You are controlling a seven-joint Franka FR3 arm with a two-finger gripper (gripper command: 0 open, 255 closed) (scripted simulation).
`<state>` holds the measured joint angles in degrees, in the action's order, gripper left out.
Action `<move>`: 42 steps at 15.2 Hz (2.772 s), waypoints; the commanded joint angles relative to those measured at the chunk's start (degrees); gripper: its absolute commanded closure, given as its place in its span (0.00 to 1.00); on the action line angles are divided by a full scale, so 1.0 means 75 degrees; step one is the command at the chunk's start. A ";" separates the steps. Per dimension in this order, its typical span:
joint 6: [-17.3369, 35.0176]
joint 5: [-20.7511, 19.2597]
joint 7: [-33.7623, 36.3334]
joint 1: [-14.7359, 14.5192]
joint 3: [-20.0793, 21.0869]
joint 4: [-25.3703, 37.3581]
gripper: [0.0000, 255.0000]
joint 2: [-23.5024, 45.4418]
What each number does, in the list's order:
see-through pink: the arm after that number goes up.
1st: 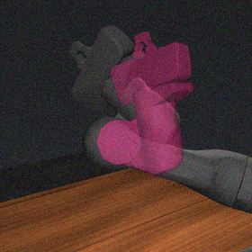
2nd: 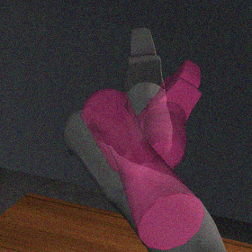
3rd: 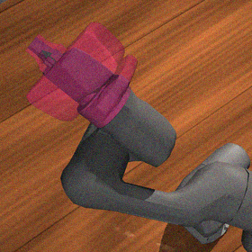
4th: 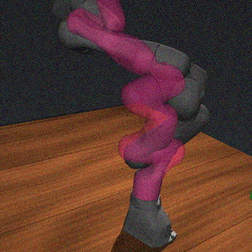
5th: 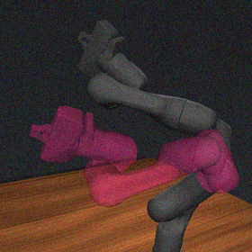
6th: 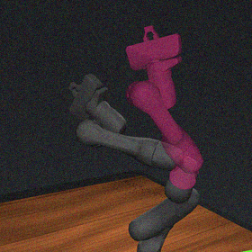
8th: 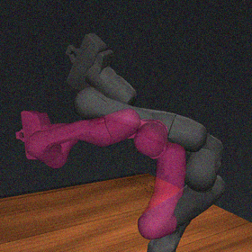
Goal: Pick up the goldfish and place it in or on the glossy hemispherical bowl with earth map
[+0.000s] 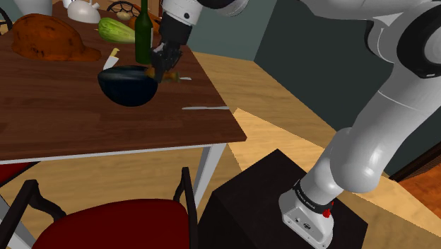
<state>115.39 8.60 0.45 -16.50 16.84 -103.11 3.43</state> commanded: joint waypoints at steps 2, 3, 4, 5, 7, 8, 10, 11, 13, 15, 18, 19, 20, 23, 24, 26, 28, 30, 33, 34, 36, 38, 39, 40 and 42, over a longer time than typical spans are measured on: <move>-0.0292 -0.0012 0.0047 0.0000 0.0000 0.0266 1.00 -0.0027; -0.0393 -0.0017 0.0061 0.0001 -0.0001 0.0363 1.00 -0.0031; -0.0494 -0.0022 0.0075 0.0002 -0.0001 0.0463 1.00 -0.0034; -0.0595 -0.0027 0.0089 0.0003 -0.0002 0.0564 1.00 -0.0034; -0.0764 -0.0036 0.0114 0.0003 -0.0003 0.0735 1.00 -0.0033; -0.0836 -0.0115 0.0082 0.0025 -0.0031 0.1078 1.00 0.0255; -0.1013 -0.0269 0.0021 0.0056 -0.0086 0.1812 1.00 0.0846; -0.1119 -0.0346 -0.0007 0.0063 -0.0115 0.2210 1.00 0.1153; -0.1375 -0.0499 -0.0061 0.0062 -0.0172 0.3084 1.00 0.1802; -0.1703 -0.0654 -0.0112 0.0034 -0.0230 0.4096 1.00 0.2513; -0.2430 -0.0897 -0.0184 -0.0088 -0.0327 0.6090 1.00 0.3813; -0.2813 -0.0992 -0.0208 -0.0174 -0.0368 0.7055 1.00 0.4402; -0.2654 -0.0971 -0.0226 -0.0150 -0.0372 0.6815 1.00 0.4322; -0.2223 -0.0931 -0.0274 -0.0084 -0.0367 0.6199 1.00 0.4142; -0.2090 -0.0920 -0.0289 -0.0065 -0.0366 0.6018 1.00 0.4096; -0.1836 -0.0901 -0.0317 -0.0033 -0.0363 0.5685 1.00 0.4020; -0.1595 -0.0885 -0.0345 -0.0006 -0.0362 0.5384 1.00 0.3963; -0.1364 -0.0872 -0.0372 0.0017 -0.0362 0.5109 1.00 0.3921; -0.1241 -0.0866 -0.0386 0.0028 -0.0362 0.4967 1.00 0.3903; -0.1241 -0.0866 -0.0386 0.0028 -0.0362 0.4968 1.00 0.3904; -0.1241 -0.0866 -0.0386 0.0028 -0.0362 0.4968 1.00 0.3904; -0.1241 -0.0866 -0.0386 0.0028 -0.0362 0.4968 1.00 0.3904; -0.1242 -0.0866 -0.0386 0.0027 -0.0362 0.4968 1.00 0.3904; -0.1242 -0.0866 -0.0386 0.0027 -0.0362 0.4968 0.00 0.3904; -0.1242 -0.0866 -0.0386 0.0027 -0.0362 0.4968 0.00 0.3904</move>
<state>106.08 2.10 -2.45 -16.30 14.13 -65.85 32.71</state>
